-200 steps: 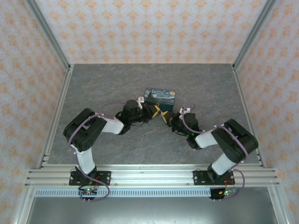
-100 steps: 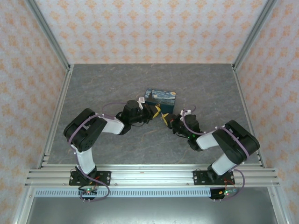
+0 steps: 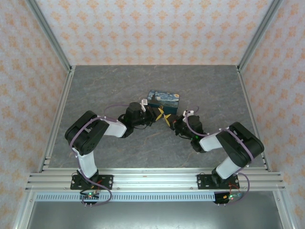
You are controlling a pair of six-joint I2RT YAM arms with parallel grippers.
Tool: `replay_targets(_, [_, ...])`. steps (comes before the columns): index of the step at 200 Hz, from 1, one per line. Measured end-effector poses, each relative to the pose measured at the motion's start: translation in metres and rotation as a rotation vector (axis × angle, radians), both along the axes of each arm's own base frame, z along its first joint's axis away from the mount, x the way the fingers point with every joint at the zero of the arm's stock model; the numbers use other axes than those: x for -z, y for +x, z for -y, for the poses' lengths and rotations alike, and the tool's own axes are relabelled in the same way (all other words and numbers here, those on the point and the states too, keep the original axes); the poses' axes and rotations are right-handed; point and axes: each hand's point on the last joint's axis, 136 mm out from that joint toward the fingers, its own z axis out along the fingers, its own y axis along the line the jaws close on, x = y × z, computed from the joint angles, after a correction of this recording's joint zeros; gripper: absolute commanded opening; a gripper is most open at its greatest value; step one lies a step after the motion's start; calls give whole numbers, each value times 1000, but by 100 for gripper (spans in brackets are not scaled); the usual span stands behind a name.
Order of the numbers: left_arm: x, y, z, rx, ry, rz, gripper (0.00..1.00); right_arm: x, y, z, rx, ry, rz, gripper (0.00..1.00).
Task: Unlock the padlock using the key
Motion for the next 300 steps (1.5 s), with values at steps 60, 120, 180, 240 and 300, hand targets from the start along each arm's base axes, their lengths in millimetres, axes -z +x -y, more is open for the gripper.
replay_targets(60, [0,1,-1,-5,2,1,0,0,2,0,-6,3,-3,0])
replay_targets(120, [1,0,0,-2,4,-2,0,10,-6,5,-6,-12,-26,0])
replay_targets(180, [1,0,0,-1,5,-2,0,10,-6,5,-5,-13,-28,0])
replay_targets(240, [1,1,-1,-5,5,0,0,3,1,0,-7,-3,-13,0])
replay_targets(300, [1,3,-2,-18,8,3,0,2,5,0,-15,-1,-19,0])
